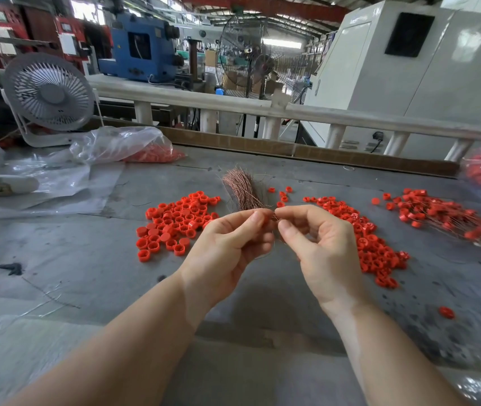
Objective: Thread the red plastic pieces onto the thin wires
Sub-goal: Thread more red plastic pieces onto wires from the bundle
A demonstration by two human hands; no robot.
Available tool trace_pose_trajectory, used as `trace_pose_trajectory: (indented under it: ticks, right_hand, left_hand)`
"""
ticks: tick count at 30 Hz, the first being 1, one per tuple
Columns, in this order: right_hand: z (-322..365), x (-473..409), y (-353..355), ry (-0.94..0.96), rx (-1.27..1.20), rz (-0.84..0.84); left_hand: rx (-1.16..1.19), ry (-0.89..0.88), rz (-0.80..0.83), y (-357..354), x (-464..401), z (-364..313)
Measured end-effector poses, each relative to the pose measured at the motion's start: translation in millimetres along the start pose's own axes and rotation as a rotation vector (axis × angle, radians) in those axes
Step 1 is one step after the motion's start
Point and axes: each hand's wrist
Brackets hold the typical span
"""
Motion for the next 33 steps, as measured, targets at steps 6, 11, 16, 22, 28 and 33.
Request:
trace_pose_trajectory:
  ticks: [6, 11, 16, 22, 28, 33]
  right_hand:
    - [1.4, -0.1, -0.1, 0.0, 0.027, 0.011]
    - [2.2, 0.3, 0.0, 0.003, 0.047, 0.015]
    - [2.7, 0.9, 0.7, 0.02, 0.053, 0.015]
    - [6.3, 2.5, 0.0, 0.084, 0.12, 0.037]
    - [8.0, 3.5, 1.0, 0.096, 0.077, 0.083]
    - [3.8, 3.7, -0.5, 0.122, 0.213, 0.085]
  left_hand:
    - [-0.064, -0.062, -0.04, -1.9, -1.5, 1.1]
    - [-0.187, -0.081, -0.059, -3.0, -1.7, 1.0]
    - [-0.183, -0.031, -0.001, -3.1, 1.3, 1.0]
    - [-0.157, 0.025, 0.014, -3.0, 3.8, 0.3]
    - [-0.251, 0.024, -0.012, -2.9, 5.0, -1.2]
    - [-0.324, 0.003, -0.049, -3.2, 5.4, 0.1]
Point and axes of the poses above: each hand's wrist, its own x-axis away from the middle knuckle, its own y-axis out of the back of the hand, z = x × y, and after that the axes turned 13 degrees about z, right-handed
